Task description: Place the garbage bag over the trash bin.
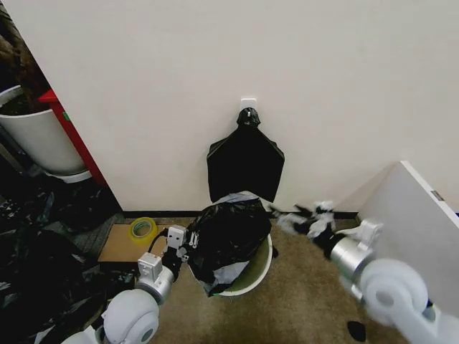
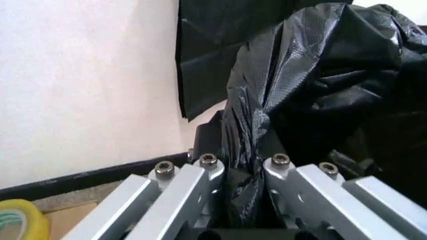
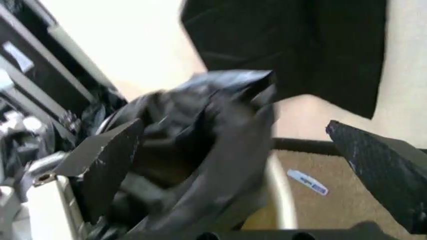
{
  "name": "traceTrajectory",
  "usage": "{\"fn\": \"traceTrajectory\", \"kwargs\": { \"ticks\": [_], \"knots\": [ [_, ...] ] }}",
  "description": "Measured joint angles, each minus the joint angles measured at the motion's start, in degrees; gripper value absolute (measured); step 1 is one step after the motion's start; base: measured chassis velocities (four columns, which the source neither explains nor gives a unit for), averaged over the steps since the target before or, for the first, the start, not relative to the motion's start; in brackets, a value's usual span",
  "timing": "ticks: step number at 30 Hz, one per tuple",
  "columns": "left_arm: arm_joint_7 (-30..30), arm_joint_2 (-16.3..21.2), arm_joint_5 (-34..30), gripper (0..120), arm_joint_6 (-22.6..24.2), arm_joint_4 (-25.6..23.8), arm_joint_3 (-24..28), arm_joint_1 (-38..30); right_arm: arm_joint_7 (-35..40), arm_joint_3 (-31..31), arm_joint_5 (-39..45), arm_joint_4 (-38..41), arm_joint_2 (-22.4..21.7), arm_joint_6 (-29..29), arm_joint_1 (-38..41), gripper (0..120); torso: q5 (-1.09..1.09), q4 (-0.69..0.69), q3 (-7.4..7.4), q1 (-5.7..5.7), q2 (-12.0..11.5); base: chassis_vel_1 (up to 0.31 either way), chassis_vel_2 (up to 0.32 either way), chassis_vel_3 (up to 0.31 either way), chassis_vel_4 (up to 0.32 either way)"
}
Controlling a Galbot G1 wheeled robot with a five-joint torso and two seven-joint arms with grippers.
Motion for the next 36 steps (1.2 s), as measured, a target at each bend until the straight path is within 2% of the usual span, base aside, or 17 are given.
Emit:
{"fn": "traceTrajectory", "kwargs": {
  "ticks": [5, 6, 7, 9, 10, 12, 15, 17, 19, 21, 22, 23, 24, 26, 28, 30, 36],
  "knots": [
    [-0.59, -0.17, 0.01, 4, 0.21, -0.13, 0.3, -0.06, 3.34, -3.22, -5.47, 3.31, 2.09, -3.27, -0.72, 94, 0.0, 0.0, 0.0, 0.0, 0.0, 0.0, 0.0, 0.0, 0.0],
    [-0.58, -0.18, 0.02, 4, 0.21, -0.17, 0.36, -0.05, 3.39, -3.65, -7.07, 3.29, 2.22, -3.53, -0.72, 86, 0.0, 0.0, 0.0, 0.0, 0.0, 0.0, 0.0, 0.0, 0.0],
    [-0.58, -0.18, 0.02, 4, 0.21, -0.17, 0.36, -0.05, 3.39, -3.65, -7.07, 3.29, 2.22, -3.53, -0.72, 86, 0.0, 0.0, 0.0, 0.0, 0.0, 0.0, 0.0, 0.0, 0.0],
    [-0.57, -0.17, 0.03, 4, 0.21, -0.24, 0.47, -0.02, 3.41, -4.11, -9.19, 2.74, 2.36, -3.86, -0.54, 80, 0.0, 0.0, 0.0, 0.0, 0.0, 0.0, 0.0, 0.0, 0.0],
    [-0.57, -0.21, 0.07, 4, 0.21, -0.31, 0.51, 0.01, 3.78, -4.17, -9.53, 1.98, 2.43, -4.63, -0.37, 73, 0.01, 0.0, 0.01, 0.0, 0.0, 0.0, 0.0, 0.0, 0.0],
    [-0.57, -0.23, 0.08, 4, 0.21, -0.38, 0.51, 0.07, 4.16, -4.17, -8.78, 1.59, 2.52, -5.33, -0.36, 70, 0.01, 0.0, 0.01, 0.0, 0.0, 0.0, 0.0, 0.0, 0.0],
    [-0.52, -0.34, 0.08, 4, 0.18, -0.58, 0.51, 0.23, 4.61, -4.16, -9.23, 0.48, 2.7, -6.05, -0.58, 55, 0.01, 0.0, 0.01, 0.0, -0.01, 0.0, 0.0, 0.0, 0.0],
    [-0.51, -0.36, 0.08, 4, 0.16, -0.66, 0.52, 0.26, 4.2, -4.08, -10.04, 0.21, 2.65, -6.19, -0.77, 52, 0.02, 0.0, 0.01, 0.0, -0.01, 0.0, 0.0, 0.0, 0.0],
    [-0.48, -0.36, 0.11, 4, 0.15, -0.88, 0.54, 0.29, 3.54, -4.02, -11.28, 0.08, 2.4, -6.65, -1.08, 40, 0.01, 0.0, 0.01, 0.0, -0.01, 0.0, 0.0, 0.0, 0.0],
    [-0.47, -0.36, 0.11, 4, 0.15, -0.91, 0.54, 0.29, 3.53, -4.02, -11.35, 0.07, 2.38, -6.67, -1.09, 40, 0.01, 0.0, 0.01, 0.0, -0.01, 0.0, 0.0, 0.0, 0.0],
    [-0.45, -0.36, 0.14, 4, 0.14, -1.05, 0.54, 0.3, 3.6, -3.97, -11.65, 0.01, 2.35, -6.67, -1.2, 30, 0.01, 0.0, 0.01, 0.0, -0.01, 0.0, 0.0, 0.0, 0.0],
    [-0.45, -0.33, 0.19, 4, 0.11, -1.12, 0.51, 0.36, 3.7, -3.83, -11.9, -0.06, 2.37, -6.51, -1.31, 26, 0.01, 0.0, 0.01, 0.0, -0.01, 0.0, 0.0, 0.0, 0.0],
    [-0.45, -0.33, 0.19, 4, 0.11, -1.12, 0.51, 0.36, 3.7, -3.83, -11.9, -0.06, 2.37, -6.51, -1.31, 26, 0.01, 0.0, 0.01, 0.0, -0.01, 0.0, 0.0, 0.0, 0.0],
    [-0.43, -0.18, 0.21, 4, 0.02, -1.23, 0.45, 0.48, 3.85, -3.68, -12.84, -0.31, 2.38, -5.73, -1.57, 16, 0.01, 0.0, 0.01, 0.0, -0.01, 0.0, 0.0, 0.0, 0.0],
    [-0.42, -0.12, 0.2, 4, -0.06, -1.24, 0.45, 0.52, 3.87, -3.62, -13.08, -0.36, 2.38, -5.54, -1.69, 12, 0.01, 0.0, 0.01, 0.0, -0.01, 0.0, 0.0, 0.0, 0.0],
    [-0.42, 0.03, 0.17, 4, -0.25, -1.34, 0.38, 0.63, 3.91, -3.4, -13.49, -0.42, 2.38, -5.16, -2.02, 2, 0.01, 0.0, 0.01, 0.0, -0.02, 0.0, 0.0, 0.0, 0.0],
    [-0.36, 0.1, -2.38, 4, -1.17, -1.86, -0.28, 0.7, 5.16, -2.13, -12.94, -2.2, 2.2, -3.29, -2.66, 0, 0.01, 0.0, 0.01, 0.0, -0.02, 0.0, 0.0, 0.0, 0.0]
  ]
}}
